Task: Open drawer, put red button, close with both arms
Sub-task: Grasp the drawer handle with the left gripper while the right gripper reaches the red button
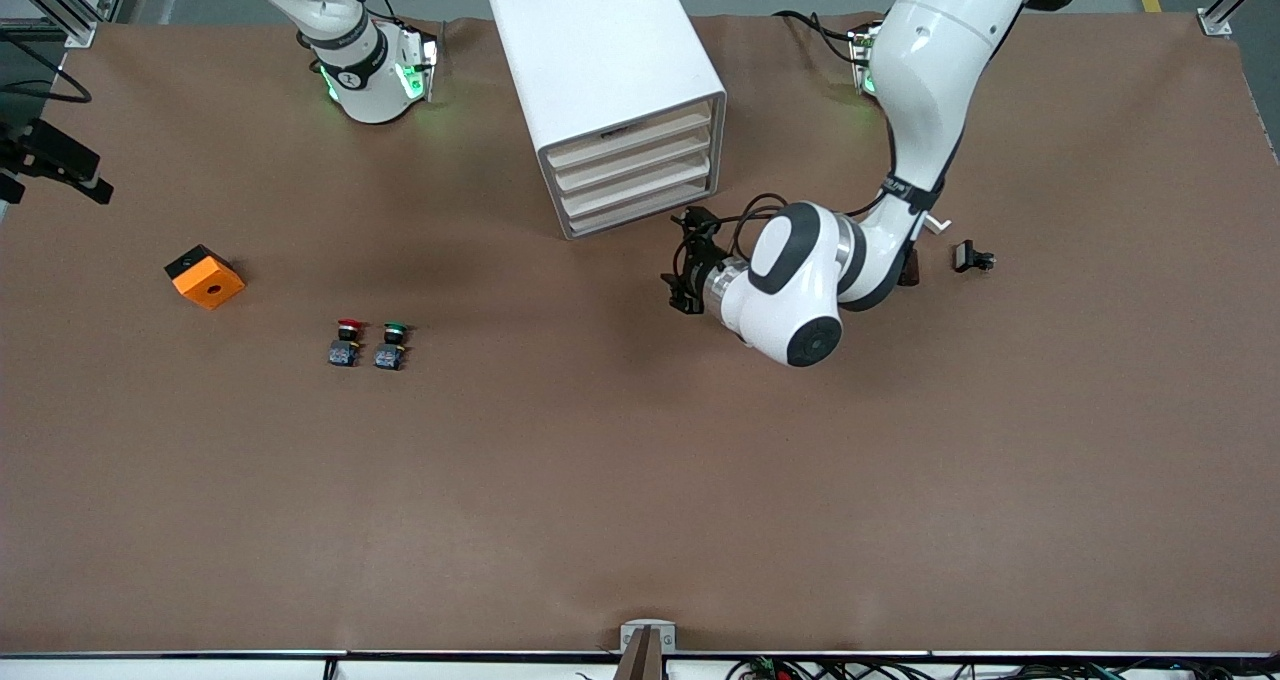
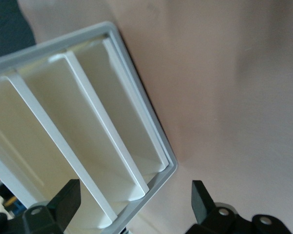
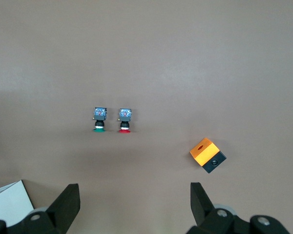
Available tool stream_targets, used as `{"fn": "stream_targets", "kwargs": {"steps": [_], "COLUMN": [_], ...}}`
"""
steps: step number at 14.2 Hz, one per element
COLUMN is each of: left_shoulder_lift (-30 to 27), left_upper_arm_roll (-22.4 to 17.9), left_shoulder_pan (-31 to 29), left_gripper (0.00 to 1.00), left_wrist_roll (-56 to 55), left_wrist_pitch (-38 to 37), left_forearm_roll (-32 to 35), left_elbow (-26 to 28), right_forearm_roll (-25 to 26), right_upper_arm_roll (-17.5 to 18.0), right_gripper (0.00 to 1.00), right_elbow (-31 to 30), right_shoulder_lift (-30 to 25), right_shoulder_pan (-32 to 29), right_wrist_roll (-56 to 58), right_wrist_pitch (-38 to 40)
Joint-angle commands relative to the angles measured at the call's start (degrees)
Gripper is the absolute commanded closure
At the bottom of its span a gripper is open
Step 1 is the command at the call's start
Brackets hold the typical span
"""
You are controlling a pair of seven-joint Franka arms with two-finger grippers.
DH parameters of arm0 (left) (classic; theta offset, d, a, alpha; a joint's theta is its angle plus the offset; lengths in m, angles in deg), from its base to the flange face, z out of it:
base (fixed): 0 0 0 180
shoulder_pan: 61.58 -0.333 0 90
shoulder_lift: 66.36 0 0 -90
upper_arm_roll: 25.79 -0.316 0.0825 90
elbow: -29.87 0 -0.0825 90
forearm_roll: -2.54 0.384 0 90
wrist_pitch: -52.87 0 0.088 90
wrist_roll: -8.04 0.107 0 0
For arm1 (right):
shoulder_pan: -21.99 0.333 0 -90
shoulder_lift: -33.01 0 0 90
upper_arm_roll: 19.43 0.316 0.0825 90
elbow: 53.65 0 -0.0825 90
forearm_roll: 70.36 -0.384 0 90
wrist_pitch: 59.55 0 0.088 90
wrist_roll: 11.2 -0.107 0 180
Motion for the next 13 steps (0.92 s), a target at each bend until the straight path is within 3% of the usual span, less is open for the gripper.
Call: {"fn": "stream_targets", "kwargs": {"steps": [1,4,7,11,12,13], "left_shoulder_lift": [3.1,4.0,4.1,4.8,5.0,5.1], "left_upper_arm_roll": [-0.1,-0.1,0.0,0.0,0.0,0.0], "left_shoulder_pan": [1.9,5.1,4.9,5.1,5.1,5.1], "left_gripper": [0.0,0.0,0.0,0.05,0.14,0.17], "left_wrist_roll": [-6.7,-13.5,-15.6,-18.7,-18.8,-18.8], "left_wrist_pitch": [-1.3,-2.0,-7.0,-10.8,-11.2,-11.9], "left_forearm_roll": [-2.7,-3.1,-4.8,-6.9,-7.5,-8.1], "left_elbow": [-1.4,-1.4,-1.6,-1.6,-1.5,-1.6], "right_forearm_roll": [-0.5,-0.7,-0.2,-0.6,-0.7,-0.7], "right_upper_arm_roll": [0.6,0.6,0.6,0.8,0.8,0.8], "right_gripper": [0.0,0.0,0.0,0.0,0.0,0.0], "right_elbow": [1.8,3.8,4.6,-4.8,-6.9,-9.3], "right_shoulder_lift": [5.9,12.1,13.3,13.5,13.5,13.5], "right_shoulder_pan": [-0.5,-1.3,-0.8,0.4,1.3,2.2], "right_wrist_roll": [-0.3,-0.2,0.9,-5.3,-7.4,-9.8], "right_wrist_pitch": [-0.1,0.0,-0.5,-11.0,-13.4,-16.6]}}
